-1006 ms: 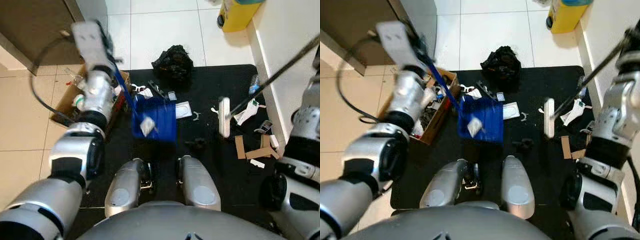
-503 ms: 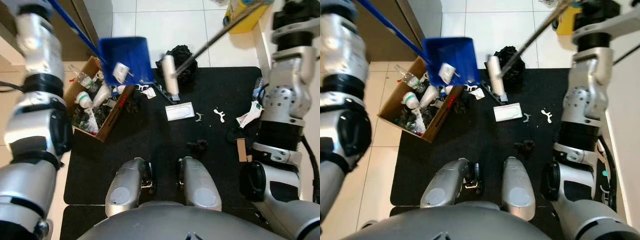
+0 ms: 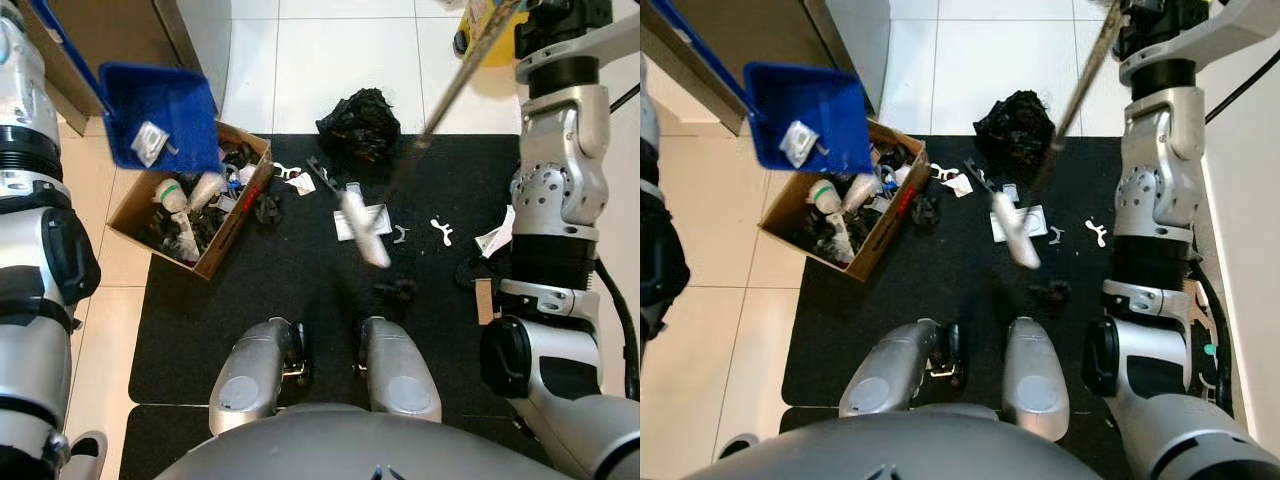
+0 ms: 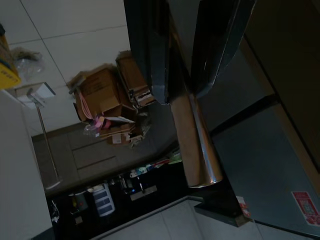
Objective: Sweep floor
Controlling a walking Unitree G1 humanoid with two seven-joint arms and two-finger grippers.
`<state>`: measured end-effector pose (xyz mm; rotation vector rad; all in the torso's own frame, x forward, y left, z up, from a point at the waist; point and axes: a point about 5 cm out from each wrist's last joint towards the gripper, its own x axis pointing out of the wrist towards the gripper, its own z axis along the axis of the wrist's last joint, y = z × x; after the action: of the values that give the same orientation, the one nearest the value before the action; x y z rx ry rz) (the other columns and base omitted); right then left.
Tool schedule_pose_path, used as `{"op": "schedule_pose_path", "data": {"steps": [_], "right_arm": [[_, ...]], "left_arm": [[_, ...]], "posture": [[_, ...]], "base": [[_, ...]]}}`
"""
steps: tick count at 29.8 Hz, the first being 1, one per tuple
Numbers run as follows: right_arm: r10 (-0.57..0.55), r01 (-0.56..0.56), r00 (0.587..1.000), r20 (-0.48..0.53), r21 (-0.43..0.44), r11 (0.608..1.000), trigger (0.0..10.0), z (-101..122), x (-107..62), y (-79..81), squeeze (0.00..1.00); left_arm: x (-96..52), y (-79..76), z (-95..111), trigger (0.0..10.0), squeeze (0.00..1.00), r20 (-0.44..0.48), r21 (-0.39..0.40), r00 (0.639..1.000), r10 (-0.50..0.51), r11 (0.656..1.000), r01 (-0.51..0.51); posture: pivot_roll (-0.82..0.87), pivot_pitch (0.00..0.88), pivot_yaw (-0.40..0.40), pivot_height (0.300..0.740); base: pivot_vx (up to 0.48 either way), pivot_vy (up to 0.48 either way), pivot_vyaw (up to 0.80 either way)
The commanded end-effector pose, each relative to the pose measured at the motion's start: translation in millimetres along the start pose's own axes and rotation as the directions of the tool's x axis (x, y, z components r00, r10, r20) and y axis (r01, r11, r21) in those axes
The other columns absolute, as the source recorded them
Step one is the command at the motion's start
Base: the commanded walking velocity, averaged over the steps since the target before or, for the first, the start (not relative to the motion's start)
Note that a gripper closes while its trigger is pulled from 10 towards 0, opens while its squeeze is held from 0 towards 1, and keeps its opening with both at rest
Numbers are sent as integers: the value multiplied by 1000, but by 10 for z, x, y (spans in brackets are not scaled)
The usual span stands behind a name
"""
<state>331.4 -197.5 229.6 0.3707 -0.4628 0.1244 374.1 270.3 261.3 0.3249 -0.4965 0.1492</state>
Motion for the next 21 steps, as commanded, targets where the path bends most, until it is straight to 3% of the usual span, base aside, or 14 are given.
{"op": "schedule_pose_path", "data": {"steps": [1,2,6,9,16,18,21], "right_arm": [[3,-3,998,61,3,1000,10000,93,24,-6,0],[4,-4,998,63,5,1000,10000,92,17,-1,0],[6,-6,998,65,7,1000,10000,94,6,2,0],[6,-7,997,74,17,1000,10000,113,-38,-21,0],[-42,35,998,49,146,989,10000,48,-99,-117,0],[-32,28,999,22,158,987,10000,-13,-122,-117,0],[132,-122,982,-135,82,989,10000,-265,-229,0,0]], "left_arm": [[-51,-212,4,10000,0,47,39,993,-110,993,108],[-87,-292,-16,10000,0,55,61,987,-150,987,147],[-125,-372,-26,10000,0,72,96,979,-192,978,185],[-184,-517,24,10000,0,142,239,946,-291,938,252],[-218,-614,54,10000,0,164,344,903,-397,881,325],[-234,-634,44,10000,0,160,355,896,-415,871,340],[-269,-658,19,10000,0,155,383,885,-439,852,356]], "posture": [[123,18,39,740],[123,18,39,740],[115,21,44,740],[99,26,53,740],[95,27,57,740],[97,27,58,740],[98,26,54,740]], "base": [[0,0,0],[0,0,0],[0,0,0],[0,0,0],[0,0,0],[0,0,0],[0,0,0]]}}
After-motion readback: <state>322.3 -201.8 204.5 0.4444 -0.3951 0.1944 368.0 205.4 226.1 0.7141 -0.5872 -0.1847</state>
